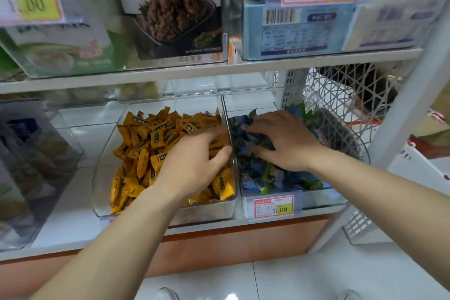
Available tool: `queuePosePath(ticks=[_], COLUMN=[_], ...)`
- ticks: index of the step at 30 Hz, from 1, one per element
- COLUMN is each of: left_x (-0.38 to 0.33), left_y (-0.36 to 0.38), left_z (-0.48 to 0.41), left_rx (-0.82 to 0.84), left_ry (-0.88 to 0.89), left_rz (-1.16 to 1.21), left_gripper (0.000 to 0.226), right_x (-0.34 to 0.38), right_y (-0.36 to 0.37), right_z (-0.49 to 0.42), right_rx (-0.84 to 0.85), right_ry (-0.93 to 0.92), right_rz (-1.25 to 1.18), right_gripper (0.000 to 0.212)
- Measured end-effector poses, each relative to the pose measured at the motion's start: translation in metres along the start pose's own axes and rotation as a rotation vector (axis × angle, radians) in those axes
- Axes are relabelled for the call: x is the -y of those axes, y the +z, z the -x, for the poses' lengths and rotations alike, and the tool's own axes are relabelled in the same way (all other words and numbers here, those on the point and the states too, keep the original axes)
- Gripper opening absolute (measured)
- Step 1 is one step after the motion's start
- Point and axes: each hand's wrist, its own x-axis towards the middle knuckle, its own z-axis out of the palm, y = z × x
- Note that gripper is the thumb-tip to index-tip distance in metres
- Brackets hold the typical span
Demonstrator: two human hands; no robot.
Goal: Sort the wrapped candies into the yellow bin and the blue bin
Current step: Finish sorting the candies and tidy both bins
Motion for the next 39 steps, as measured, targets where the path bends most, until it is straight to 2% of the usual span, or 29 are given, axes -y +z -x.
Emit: queuePosePath(ticks=[2, 6, 8, 11, 13, 16, 19, 22, 24, 26, 27, 29, 31, 32, 34, 39], left_x=[0.009, 0.047, 0.067, 0.08, 0.075, 0.051, 0.032, 0.028, 0.031, 0.037, 0.041, 0.044, 0.048, 0.048, 0.047, 0.032], left_y=[-0.007, -0.013, -0.02, -0.029, -0.027, -0.018, -0.008, -0.012, -0.019, -0.025, -0.025, -0.023, -0.017, -0.015, -0.016, -0.024], left_z=[0.0, 0.008, 0.011, 0.012, 0.011, 0.009, 0.009, 0.011, 0.012, 0.01, 0.01, 0.011, 0.013, 0.014, 0.014, 0.02], left_rx=[-0.034, 0.245, 0.208, 0.174, 0.222, 0.238, 0.249, 0.192, 0.09, 0.01, 0.02, 0.166, 0.31, 0.324, 0.274, 0.22], left_ry=[0.015, -0.09, -0.144, -0.276, -0.298, -0.171, -0.066, -0.048, -0.021, -0.028, -0.038, -0.058, -0.086, -0.096, -0.114, -0.165], left_rz=[-0.158, -0.445, -0.455, -0.395, -0.391, -0.278, -0.301, -0.154, -0.08, -0.142, -0.207, -0.298, -0.307, -0.306, -0.307, -0.305], left_gripper=[0.052, 0.071, 0.067, 0.064, 0.069, 0.074, 0.059, 0.043, 0.04, 0.047, 0.053, 0.063, 0.067, 0.065, 0.061, 0.059], right_x=[0.003, -0.001, -0.004, 0.001, 0.007, 0.012, 0.008, 0.008, 0.01, 0.016, 0.02, 0.028, 0.032, 0.031, 0.025, 0.027], right_y=[-0.004, 0.01, 0.02, 0.031, 0.03, 0.023, 0.028, 0.033, 0.034, 0.032, 0.031, 0.031, 0.034, 0.037, 0.037, 0.008], right_z=[0.014, 0.022, 0.018, 0.011, 0.006, 0.007, 0.01, 0.009, 0.009, 0.007, 0.004, 0.001, 0.0, 0.002, 0.006, 0.014], right_rx=[0.047, 0.254, 0.326, 0.393, 0.383, 0.274, 0.177, 0.291, 0.354, 0.283, 0.217, 0.139, 0.215, 0.273, 0.327, 0.254], right_ry=[0.091, 0.238, 0.309, 0.305, 0.25, 0.161, 0.187, 0.318, 0.313, 0.269, 0.242, 0.174, 0.131, 0.143, 0.221, 0.337], right_rz=[0.005, 0.03, 0.044, 0.061, 0.0, -0.083, 0.02, 0.053, 0.093, 0.11, 0.102, 0.09, 0.085, 0.108, 0.166, 0.142], right_gripper=[0.063, 0.081, 0.086, 0.085, 0.078, 0.062, 0.068, 0.082, 0.08, 0.073, 0.07, 0.069, 0.072, 0.074, 0.077, 0.075])
